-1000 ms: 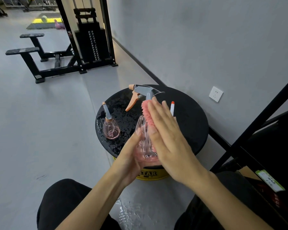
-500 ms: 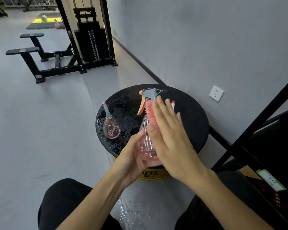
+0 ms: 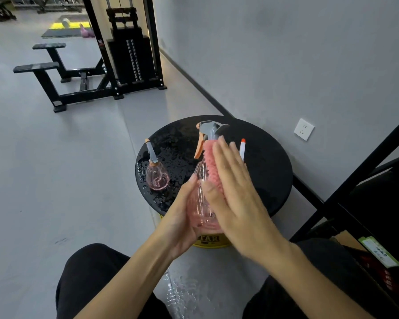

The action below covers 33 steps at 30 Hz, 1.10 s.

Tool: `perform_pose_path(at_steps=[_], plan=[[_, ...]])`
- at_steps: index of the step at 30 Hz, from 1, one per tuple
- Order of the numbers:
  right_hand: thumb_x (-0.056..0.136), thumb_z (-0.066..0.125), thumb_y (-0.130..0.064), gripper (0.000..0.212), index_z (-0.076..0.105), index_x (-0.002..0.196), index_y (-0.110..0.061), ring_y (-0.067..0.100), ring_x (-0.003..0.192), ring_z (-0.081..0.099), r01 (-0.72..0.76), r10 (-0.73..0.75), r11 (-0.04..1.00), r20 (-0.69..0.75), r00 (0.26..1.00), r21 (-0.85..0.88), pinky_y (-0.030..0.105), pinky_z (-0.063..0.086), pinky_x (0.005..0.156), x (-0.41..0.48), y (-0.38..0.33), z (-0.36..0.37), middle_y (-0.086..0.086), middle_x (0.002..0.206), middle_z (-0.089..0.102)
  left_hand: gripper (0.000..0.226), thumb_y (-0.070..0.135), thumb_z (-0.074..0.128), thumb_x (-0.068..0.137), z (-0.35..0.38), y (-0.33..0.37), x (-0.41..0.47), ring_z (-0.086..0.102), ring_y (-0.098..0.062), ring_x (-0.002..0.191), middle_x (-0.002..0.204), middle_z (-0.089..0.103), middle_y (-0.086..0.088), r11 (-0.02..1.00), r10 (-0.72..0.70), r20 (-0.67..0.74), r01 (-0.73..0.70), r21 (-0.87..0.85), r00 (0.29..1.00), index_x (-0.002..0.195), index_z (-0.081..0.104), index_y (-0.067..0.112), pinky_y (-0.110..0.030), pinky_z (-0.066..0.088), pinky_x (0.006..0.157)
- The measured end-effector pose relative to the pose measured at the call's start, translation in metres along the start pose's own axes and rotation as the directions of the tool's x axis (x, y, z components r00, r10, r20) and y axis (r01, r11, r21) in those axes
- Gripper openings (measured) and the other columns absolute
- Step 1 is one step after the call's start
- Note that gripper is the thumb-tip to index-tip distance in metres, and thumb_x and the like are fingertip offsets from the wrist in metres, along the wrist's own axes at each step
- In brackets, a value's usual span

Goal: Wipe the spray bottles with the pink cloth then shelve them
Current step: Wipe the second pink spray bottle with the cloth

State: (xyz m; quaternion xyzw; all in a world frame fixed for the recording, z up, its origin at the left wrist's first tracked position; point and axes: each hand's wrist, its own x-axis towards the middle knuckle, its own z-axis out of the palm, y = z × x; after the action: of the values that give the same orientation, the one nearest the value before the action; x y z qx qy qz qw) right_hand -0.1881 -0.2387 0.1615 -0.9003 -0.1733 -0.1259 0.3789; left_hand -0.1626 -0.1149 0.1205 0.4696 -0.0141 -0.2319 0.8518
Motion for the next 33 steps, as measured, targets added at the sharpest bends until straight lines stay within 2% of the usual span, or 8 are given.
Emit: perform_pose_path(at_steps=[5,10,15,20,22,25,30,33], plan=[[0.100,0.019,-0.051,0.066,0.001,0.157,-0.022,-0.001,0.148,-0.014,0.058,-0.058,0.998,0.002,0.998,-0.017,0.038,0.003,0.124,0.005,-0.003,-0.002,-0.014,0.164,-0.007,0.043,0.055,0.046,0.083,0.000,0.004,-0.001,0.075,-0.016,0.081,0.097,0.076,-0.001,0.998,0.055,0.019,-0.055,-0.022,0.998,0.094,0.079,0.029,-0.034,0.061,0.060],[0.101,0.028,-0.042,0.066,0.003,0.157,-0.015,0.012,0.152,-0.008,0.133,-0.133,0.989,0.006,0.991,-0.071,0.044,0.007,0.122,-0.033,-0.010,0.013,-0.007,0.165,-0.008,0.062,0.062,0.065,0.078,-0.005,0.011,0.001,0.062,-0.027,0.122,0.130,0.066,-0.014,0.993,0.109,-0.042,-0.110,-0.036,0.993,0.123,0.070,0.020,-0.040,0.051,0.103],[0.101,0.023,-0.045,0.065,0.005,0.157,-0.017,0.009,0.151,-0.010,0.110,-0.112,0.992,-0.026,0.993,-0.067,0.038,0.001,0.121,-0.023,-0.009,0.010,-0.009,0.165,-0.006,0.042,0.054,0.041,0.096,-0.005,0.005,-0.001,0.066,-0.021,0.114,0.122,0.071,-0.004,0.997,0.077,-0.015,-0.077,0.017,0.997,0.109,0.075,0.034,-0.038,0.052,0.098],[0.101,0.020,-0.047,0.062,0.006,0.157,-0.023,0.001,0.149,-0.012,0.047,-0.046,0.999,-0.089,0.995,0.003,0.040,0.002,0.124,0.004,-0.012,0.000,-0.016,0.164,-0.002,0.048,0.051,0.043,0.083,0.003,0.008,-0.004,0.074,-0.013,0.082,0.094,0.077,-0.002,0.999,0.044,0.044,-0.045,0.023,0.998,0.105,0.075,0.022,-0.027,0.058,0.059],[0.101,0.021,-0.044,0.062,0.007,0.157,-0.020,0.005,0.150,-0.010,0.076,-0.081,0.996,-0.101,0.992,-0.053,0.040,0.002,0.123,-0.002,-0.014,0.005,-0.013,0.165,-0.001,0.055,0.051,0.045,0.086,0.002,0.013,-0.003,0.072,-0.018,0.089,0.102,0.075,-0.011,0.999,0.046,0.005,-0.046,0.012,0.999,0.116,0.068,0.012,-0.030,0.060,0.067],[0.102,0.023,-0.042,0.063,0.008,0.157,-0.016,0.010,0.152,-0.005,0.101,-0.108,0.992,-0.096,0.990,-0.076,0.042,0.005,0.122,-0.020,-0.014,0.014,-0.009,0.165,-0.001,0.062,0.055,0.056,0.083,-0.001,0.015,-0.001,0.061,-0.030,0.117,0.130,0.062,-0.021,0.997,0.065,-0.067,-0.067,-0.025,0.996,0.126,0.066,0.012,-0.039,0.053,0.096],[0.102,0.021,-0.044,0.063,0.008,0.157,-0.016,0.013,0.152,-0.004,0.092,-0.097,0.993,-0.074,0.993,-0.072,0.046,0.009,0.121,-0.036,-0.011,0.024,-0.008,0.165,-0.001,0.047,0.053,0.052,0.084,-0.001,0.010,-0.002,0.070,-0.023,0.105,0.116,0.073,-0.012,0.998,0.050,-0.035,-0.051,-0.021,0.998,0.104,0.079,0.021,-0.033,0.059,0.088],[0.101,0.019,-0.048,0.063,0.007,0.157,-0.020,0.006,0.151,-0.007,0.054,-0.057,0.998,-0.093,0.994,-0.036,0.040,0.003,0.123,-0.018,-0.007,0.016,-0.013,0.165,-0.002,0.049,0.059,0.056,0.084,0.003,0.008,-0.005,0.066,-0.026,0.107,0.121,0.069,-0.010,0.998,0.034,-0.058,-0.031,0.053,0.998,0.113,0.074,0.024,-0.035,0.056,0.082]])
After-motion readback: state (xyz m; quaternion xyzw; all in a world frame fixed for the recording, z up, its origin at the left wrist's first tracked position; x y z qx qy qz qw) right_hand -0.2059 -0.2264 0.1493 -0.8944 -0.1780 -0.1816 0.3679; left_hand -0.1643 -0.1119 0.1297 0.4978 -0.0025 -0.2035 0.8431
